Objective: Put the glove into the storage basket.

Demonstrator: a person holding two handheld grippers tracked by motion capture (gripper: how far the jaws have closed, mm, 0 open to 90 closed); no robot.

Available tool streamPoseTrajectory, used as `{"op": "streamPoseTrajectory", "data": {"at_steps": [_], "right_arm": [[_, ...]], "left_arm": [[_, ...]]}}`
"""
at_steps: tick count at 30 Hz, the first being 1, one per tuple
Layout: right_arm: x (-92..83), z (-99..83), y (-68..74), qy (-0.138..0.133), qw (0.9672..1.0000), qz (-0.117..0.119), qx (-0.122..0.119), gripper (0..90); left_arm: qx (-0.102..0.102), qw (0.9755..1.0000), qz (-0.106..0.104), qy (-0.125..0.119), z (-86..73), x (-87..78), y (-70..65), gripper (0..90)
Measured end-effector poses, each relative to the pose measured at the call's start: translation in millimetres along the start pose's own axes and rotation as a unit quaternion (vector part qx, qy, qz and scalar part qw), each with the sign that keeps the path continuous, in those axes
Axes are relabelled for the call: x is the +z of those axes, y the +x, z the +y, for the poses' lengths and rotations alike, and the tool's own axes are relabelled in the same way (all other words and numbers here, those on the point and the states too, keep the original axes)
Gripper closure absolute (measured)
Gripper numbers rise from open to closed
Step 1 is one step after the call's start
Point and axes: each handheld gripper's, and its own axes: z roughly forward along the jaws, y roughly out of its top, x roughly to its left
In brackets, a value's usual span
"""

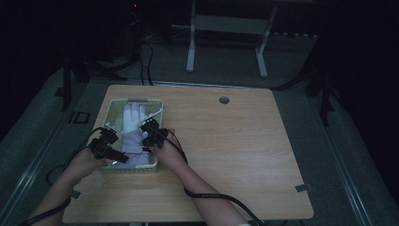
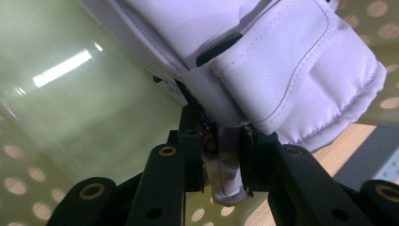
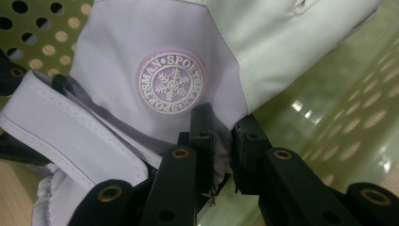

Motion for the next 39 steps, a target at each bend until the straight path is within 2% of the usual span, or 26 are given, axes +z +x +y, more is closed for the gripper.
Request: {"op": "streamPoseTrajectory", "data": {"at_steps": [3,7,10,13,14,16,17,19,21,22,23,24,26,27,29,30,31,33,35,37,39], "right_arm": [[0.4,2.1,1.3,0.01,0.9999,-0.003,0.001,76.2],[1.5,4.6,2.8,0.022,0.9997,-0.002,-0.013,70.5],[0.3,6.2,2.5,0.024,0.9996,-0.002,-0.014,63.6],[-6.6,8.7,3.8,0.009,0.9999,0.004,-0.013,47.5],[-8.4,9.3,4.2,0.002,0.9998,0.001,-0.022,44.2],[-10.4,9.6,1.9,-0.002,0.9996,0.011,-0.024,42.5],[-11.3,9.3,0.1,-0.008,0.9995,0.012,-0.028,38.5],[-15.3,8.8,-2.7,-0.023,0.9989,0.017,-0.036,38.3],[-17.9,9.1,-3.5,-0.03,0.999,0.015,-0.029,38.0],[-20.4,9.7,-4.9,-0.035,0.9989,0.015,-0.027,34.5],[-25.8,10.4,-6.8,-0.049,0.9979,0.017,-0.038,26.6],[-27.9,10.5,-7.3,-0.051,0.9977,0.018,-0.042,23.7],[-32.4,9.9,-9.4,-0.054,0.9964,0.029,-0.058,15.6],[-34.2,9.3,-10.2,-0.056,0.9959,0.03,-0.064,15.3],[-37.3,7.7,-11.0,-0.057,0.9948,0.028,-0.079,13.9],[-38.7,7.0,-11.4,-0.058,0.9945,0.028,-0.082,14.0],[-40.9,6.0,-12.8,-0.063,0.9942,0.031,-0.082,14.0],[-45.0,4.4,-14.8,-0.075,0.9933,0.038,-0.08,13.9],[-49.7,1.7,-16.1,-0.091,0.9909,0.041,-0.09,13.6],[-55.3,-1.5,-17.2,-0.111,0.9869,0.042,-0.11,13.5],[-59.2,-3.9,-19.6,-0.115,0.9857,0.043,-0.115,13.5]], "left_arm": [[-0.002,1.0,0.007,0.003,-0.9,2.6,1.5,71.7],[-0.011,0.9999,0.008,0.006,-1.2,3.2,2.2,70.4],[-0.011,0.9999,0.013,0.003,-2.2,3.1,1.5,68.3],[-0.01,0.9998,0.016,-0.002,-3.8,2.5,0.8,66.5],[-0.005,0.9998,0.019,-0.002,-4.4,1.8,0.9,66.0],[-0.008,0.9997,0.024,-0.005,-5.4,1.2,0.2,64.1],[-0.01,0.9996,0.026,-0.01,-6.0,0.4,-0.6,62.6],[-0.011,0.9993,0.029,-0.02,-6.9,-3.0,-1.6,56.8],[-0.009,0.9991,0.033,-0.025,-7.3,-5.1,-2.7,47.5],[-0.012,0.9986,0.029,-0.042,-8.9,-10.4,-3.5,47.5],[-0.013,0.9984,0.024,-0.05,-9.7,-12.9,-3.4,40.8],[-0.019,0.9978,0.023,-0.059,-10.7,-15.9,-3.9,37.9],[-0.013,0.9971,0.02,-0.072,-13.6,-22.1,-4.8,23.5],[-0.012,0.9965,0.023,-0.08,-14.8,-24.9,-4.7,22.8],[-0.011,0.9951,0.013,-0.098,-16.8,-29.3,-6.0,22.7],[-0.014,0.9931,0.011,-0.116,-18.2,-32.2,-7.3,22.0],[-0.014,0.9914,0.02,-0.129,-18.9,-34.5,-8.9,18.6],[-0.007,0.9864,0.035,-0.16,-20.6,-37.4,-14.9,14.1],[0.0,0.9817,0.053,-0.183,-21.8,-38.8,-21.7,8.8],[0.002,0.9781,0.073,-0.195,-22.1,-38.7,-28.8,1.9],[0.004,0.9736,0.084,-0.212,-22.6,-38.6,-34.4,1.3]]}}
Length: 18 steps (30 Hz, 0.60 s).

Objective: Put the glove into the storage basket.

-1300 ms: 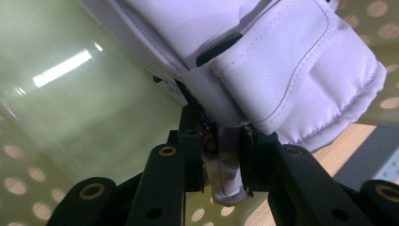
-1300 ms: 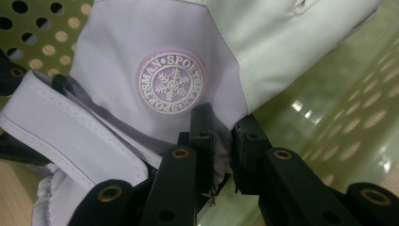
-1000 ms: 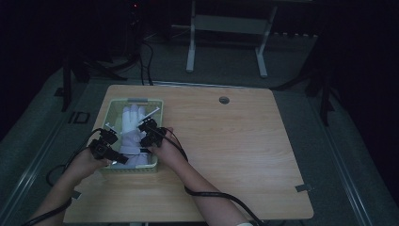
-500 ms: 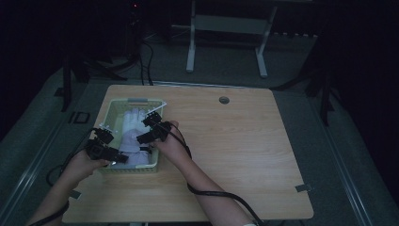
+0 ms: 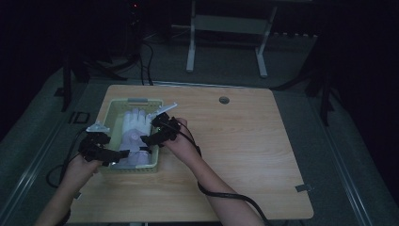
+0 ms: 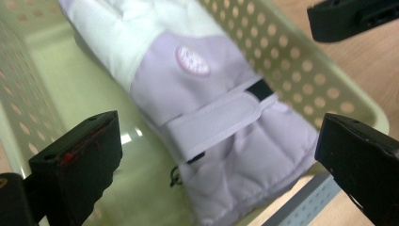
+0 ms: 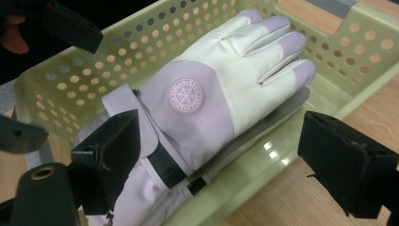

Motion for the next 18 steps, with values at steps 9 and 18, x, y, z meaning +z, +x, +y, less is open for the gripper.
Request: {"op": "streamPoseTrajectory", "data": {"at_steps": [9,18], "right_arm": [[-14.2,-17.8,-7.9,0.001,1.0,-0.002,-0.005,13.6],[-32.2,-33.0,-20.4,-0.003,0.9999,-0.012,-0.004,13.8]], "left_arm": [[-0.03,0.996,0.007,-0.084,-0.3,-1.9,-18.0,1.4],[-0.004,0.9958,0.01,-0.091,0.7,13.0,-52.2,1.4]]}}
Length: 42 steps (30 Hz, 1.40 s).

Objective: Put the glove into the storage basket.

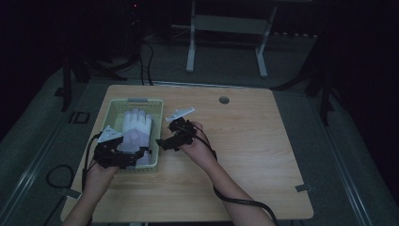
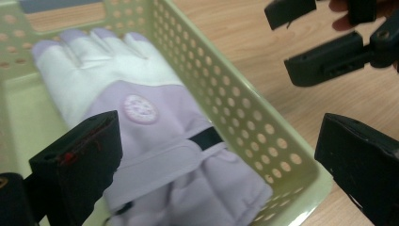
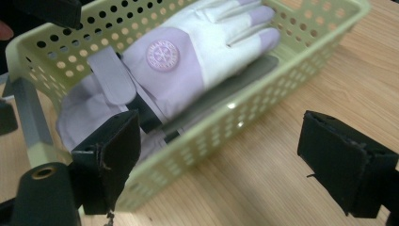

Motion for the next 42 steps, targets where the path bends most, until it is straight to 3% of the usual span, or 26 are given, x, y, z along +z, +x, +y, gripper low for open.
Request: {"op": "streamPoseTrajectory", "data": {"at_steps": [7,13,21,22,25,30,34,42], "right_arm": [[-11.4,-11.5,-9.3,-0.002,1.0,-0.003,0.002,13.8],[-18.1,-23.7,-16.3,-0.004,0.9999,-0.003,0.01,13.8],[-28.9,-42.4,-28.8,-0.006,0.9998,-0.008,0.015,13.8],[-29.5,-44.3,-30.3,-0.006,0.9998,-0.008,0.019,13.8],[-31.6,-51.9,-35.6,-0.001,0.9997,-0.011,0.021,13.8],[-35.6,-61.8,-41.3,-0.002,0.9996,-0.012,0.026,13.8],[-39.3,-69.1,-45.7,-0.002,0.9994,-0.016,0.031,13.8],[-45.3,-87.5,-57.1,-0.002,0.9987,-0.022,0.045,13.9]], "left_arm": [[0.007,0.9998,-0.016,-0.008,2.7,10.6,-23.3,1.5],[0.015,0.9996,-0.018,-0.013,7.0,23.8,-45.0,1.5],[0.018,0.9982,-0.053,-0.023,11.3,37.6,-70.1,1.5],[0.025,0.9975,-0.062,-0.025,11.0,40.1,-74.2,1.5],[0.046,0.9971,-0.057,-0.021,11.3,45.6,-85.7,1.5],[0.056,0.9952,-0.077,-0.022,11.4,54.9,-100.9,1.5],[0.073,0.9941,-0.079,-0.014,9.9,62.5,-112.0,1.5],[0.082,0.9929,-0.085,-0.009,0.2,77.6,-125.5,1.5]]}}
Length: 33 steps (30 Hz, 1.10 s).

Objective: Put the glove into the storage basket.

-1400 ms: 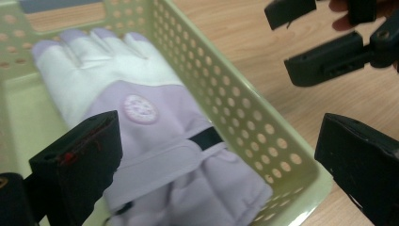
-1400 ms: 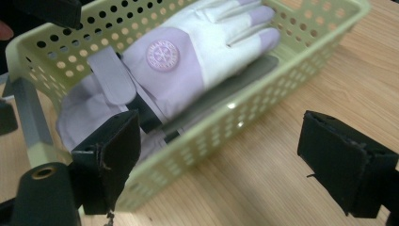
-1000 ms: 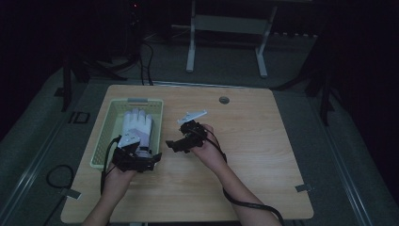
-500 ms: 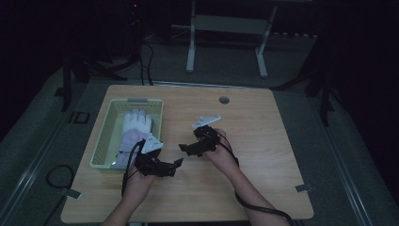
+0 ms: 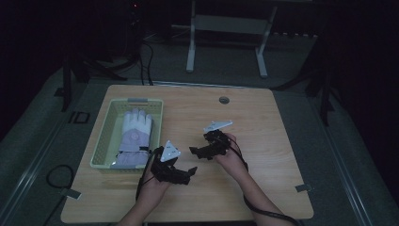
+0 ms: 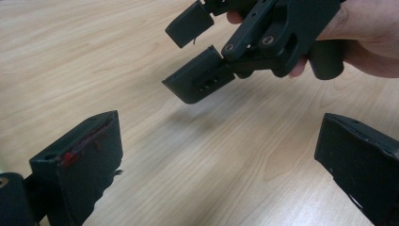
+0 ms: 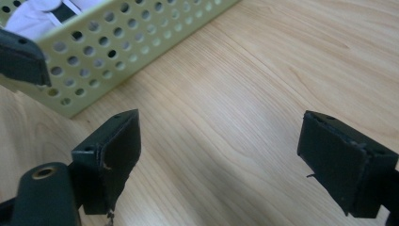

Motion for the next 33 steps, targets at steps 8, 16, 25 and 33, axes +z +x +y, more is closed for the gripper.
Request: {"op": "streamPoseTrajectory", "data": {"at_steps": [8,16,25,33], "right_arm": [[-3.3,-23.6,-15.0,0.0,0.9998,-0.011,0.018,14.0],[-6.6,-35.1,-20.7,-0.012,0.9996,-0.01,0.025,14.1],[-5.6,-49.8,-26.9,-0.01,0.9991,-0.023,0.034,14.0],[-9.9,-64.5,-31.8,-0.024,0.9987,-0.021,0.039,14.0]], "left_arm": [[0.011,0.9999,-0.007,-0.004,-10.4,15.7,-9.8,1.5],[0.011,0.9998,-0.011,-0.012,-22.3,30.4,-16.5,1.5],[0.01,0.9999,-0.004,-0.009,-32.2,37.9,-16.3,1.4],[0.026,0.9989,-0.038,-0.002,-39.8,45.4,-21.9,1.5]]}}
